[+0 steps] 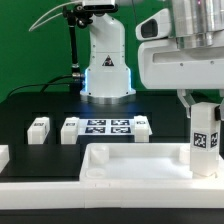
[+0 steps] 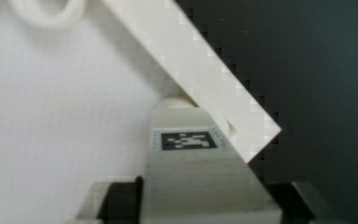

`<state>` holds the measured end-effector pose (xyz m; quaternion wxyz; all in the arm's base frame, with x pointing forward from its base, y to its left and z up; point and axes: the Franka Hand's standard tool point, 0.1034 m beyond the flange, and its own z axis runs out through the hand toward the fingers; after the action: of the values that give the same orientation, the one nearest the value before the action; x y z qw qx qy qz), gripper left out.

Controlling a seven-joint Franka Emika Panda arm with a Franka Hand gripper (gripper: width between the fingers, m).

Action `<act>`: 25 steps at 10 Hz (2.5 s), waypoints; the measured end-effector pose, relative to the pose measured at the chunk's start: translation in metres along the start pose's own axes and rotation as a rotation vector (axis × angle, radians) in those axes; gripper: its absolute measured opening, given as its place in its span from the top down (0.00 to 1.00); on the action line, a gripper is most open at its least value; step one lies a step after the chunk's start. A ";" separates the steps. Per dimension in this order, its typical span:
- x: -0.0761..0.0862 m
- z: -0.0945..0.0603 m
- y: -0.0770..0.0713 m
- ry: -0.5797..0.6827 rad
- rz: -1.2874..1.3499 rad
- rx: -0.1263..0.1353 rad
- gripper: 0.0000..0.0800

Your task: Assemble desk

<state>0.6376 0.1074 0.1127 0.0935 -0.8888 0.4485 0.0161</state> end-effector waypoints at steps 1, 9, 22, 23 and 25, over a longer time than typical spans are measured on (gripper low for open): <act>-0.003 0.001 -0.002 -0.018 0.149 0.010 0.63; -0.010 0.002 -0.006 -0.029 -0.124 0.024 0.23; 0.011 0.001 -0.004 -0.010 -0.835 -0.040 0.63; 0.011 0.001 -0.004 -0.009 -0.793 -0.040 0.63; 0.012 0.000 -0.004 -0.006 -0.650 -0.041 0.63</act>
Offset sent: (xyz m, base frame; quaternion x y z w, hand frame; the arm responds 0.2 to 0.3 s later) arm 0.0017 0.0047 0.0008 0.0176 -0.0039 0.2371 0.9713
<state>0.6476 0.1001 0.1114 0.0772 -0.9871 0.1405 -0.0032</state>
